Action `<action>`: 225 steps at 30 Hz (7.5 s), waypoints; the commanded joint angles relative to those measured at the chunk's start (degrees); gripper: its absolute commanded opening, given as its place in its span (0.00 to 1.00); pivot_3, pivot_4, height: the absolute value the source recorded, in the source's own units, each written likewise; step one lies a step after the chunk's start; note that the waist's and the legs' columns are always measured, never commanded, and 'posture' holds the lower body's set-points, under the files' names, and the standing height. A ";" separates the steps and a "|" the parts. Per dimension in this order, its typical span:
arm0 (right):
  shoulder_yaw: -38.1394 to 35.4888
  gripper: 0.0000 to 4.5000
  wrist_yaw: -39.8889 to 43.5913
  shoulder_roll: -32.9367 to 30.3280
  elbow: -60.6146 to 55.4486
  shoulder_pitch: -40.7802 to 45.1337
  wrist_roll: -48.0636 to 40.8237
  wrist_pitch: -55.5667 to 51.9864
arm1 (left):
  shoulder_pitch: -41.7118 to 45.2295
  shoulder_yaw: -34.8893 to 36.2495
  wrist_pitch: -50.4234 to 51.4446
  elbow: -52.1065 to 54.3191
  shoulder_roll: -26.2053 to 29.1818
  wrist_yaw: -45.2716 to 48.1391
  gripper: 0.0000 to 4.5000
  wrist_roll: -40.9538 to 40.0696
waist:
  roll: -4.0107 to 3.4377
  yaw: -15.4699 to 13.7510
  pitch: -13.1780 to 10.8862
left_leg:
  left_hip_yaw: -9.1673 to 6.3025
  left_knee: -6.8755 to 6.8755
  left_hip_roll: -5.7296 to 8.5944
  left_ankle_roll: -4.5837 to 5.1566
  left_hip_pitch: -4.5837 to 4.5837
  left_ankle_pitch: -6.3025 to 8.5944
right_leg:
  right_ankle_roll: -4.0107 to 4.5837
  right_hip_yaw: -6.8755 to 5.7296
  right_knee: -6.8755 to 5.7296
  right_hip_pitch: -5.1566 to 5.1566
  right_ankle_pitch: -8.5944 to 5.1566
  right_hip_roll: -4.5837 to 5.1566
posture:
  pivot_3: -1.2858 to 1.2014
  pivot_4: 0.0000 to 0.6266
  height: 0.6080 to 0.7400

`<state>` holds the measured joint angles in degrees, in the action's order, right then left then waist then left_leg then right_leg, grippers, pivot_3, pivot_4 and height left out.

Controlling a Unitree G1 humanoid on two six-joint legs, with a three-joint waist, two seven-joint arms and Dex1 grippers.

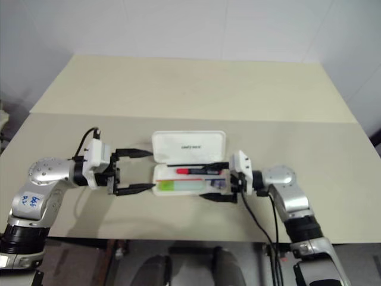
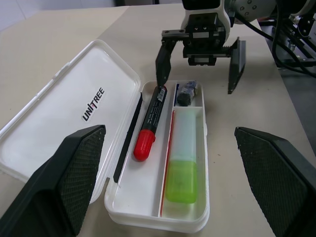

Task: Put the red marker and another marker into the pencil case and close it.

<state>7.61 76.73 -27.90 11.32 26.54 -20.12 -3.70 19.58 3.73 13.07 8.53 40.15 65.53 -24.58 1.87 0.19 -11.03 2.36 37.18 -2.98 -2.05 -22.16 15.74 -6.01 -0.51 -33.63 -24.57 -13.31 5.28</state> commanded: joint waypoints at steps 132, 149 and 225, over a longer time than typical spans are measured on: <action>-19.62 1.00 -15.53 -13.26 -24.32 -14.77 -10.93 -5.60 | 26.05 -4.18 -13.09 -41.89 -16.11 -4.60 0.01 10.89 | 0.01 -1.42 0.00 | 0.02 0.07 0.06 -0.03 -0.05 0.00 | -0.42 -0.02 0.12 0.04 0.24 0.01 | 0.52 0.24 1.00; -19.27 1.00 -14.81 -16.02 -28.84 -14.61 -15.59 -13.50 | 22.96 -11.35 -16.04 -31.39 -10.41 8.93 0.01 13.85 | 0.00 -1.46 0.00 | 0.01 0.07 0.06 -0.01 -0.07 0.01 | -0.38 -0.01 0.14 0.04 0.22 0.02 | 0.52 0.24 1.00; -21.89 1.00 -12.23 -12.64 -12.14 -17.41 -8.39 7.56 | 3.84 4.72 -4.03 -8.41 -5.67 -0.76 0.99 -3.55 | 0.00 -0.09 0.01 | -0.01 0.11 0.05 0.01 0.01 0.00 | -0.11 0.02 0.03 0.08 0.06 0.03 | 0.52 0.24 1.00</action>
<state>-11.90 64.03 -39.81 -1.04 8.47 -28.32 2.28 23.87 8.12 8.77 -2.52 33.95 65.03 -26.79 1.87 0.10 -11.02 2.35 37.29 -2.93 -2.04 -22.14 15.74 -6.12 -0.48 -33.60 -24.49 -13.25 5.30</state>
